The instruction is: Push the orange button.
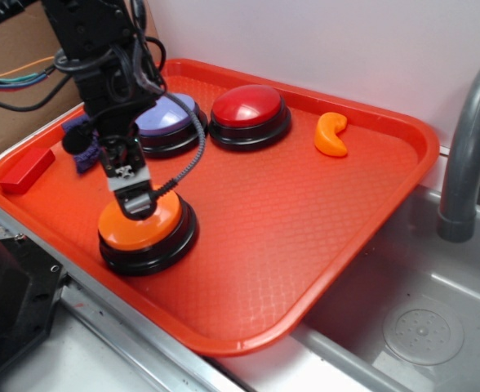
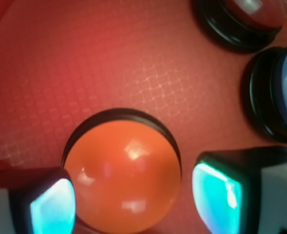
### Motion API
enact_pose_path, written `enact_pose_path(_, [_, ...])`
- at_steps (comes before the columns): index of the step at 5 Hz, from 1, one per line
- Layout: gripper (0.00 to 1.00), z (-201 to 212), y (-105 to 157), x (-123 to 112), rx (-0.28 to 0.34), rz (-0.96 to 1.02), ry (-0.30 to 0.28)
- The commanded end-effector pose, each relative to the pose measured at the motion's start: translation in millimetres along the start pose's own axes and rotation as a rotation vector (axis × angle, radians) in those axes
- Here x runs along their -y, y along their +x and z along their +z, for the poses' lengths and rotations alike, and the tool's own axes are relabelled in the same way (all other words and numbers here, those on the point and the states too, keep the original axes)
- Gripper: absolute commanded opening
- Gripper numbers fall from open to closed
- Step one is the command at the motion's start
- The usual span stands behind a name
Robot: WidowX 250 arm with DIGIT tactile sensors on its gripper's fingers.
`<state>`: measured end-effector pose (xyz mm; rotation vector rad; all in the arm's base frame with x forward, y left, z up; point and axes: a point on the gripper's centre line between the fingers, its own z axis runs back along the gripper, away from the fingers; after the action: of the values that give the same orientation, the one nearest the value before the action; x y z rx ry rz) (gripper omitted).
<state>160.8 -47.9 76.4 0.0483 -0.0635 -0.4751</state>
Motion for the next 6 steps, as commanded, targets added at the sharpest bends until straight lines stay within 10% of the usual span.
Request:
enact_pose_path(1, [1.0, 22.9, 7.4, -0.9, 0.021, 0.034, 0.011])
enact_pose_path(6, [1.0, 58.2, -2.4, 0.2, 0.023, 0.108, -0.024])
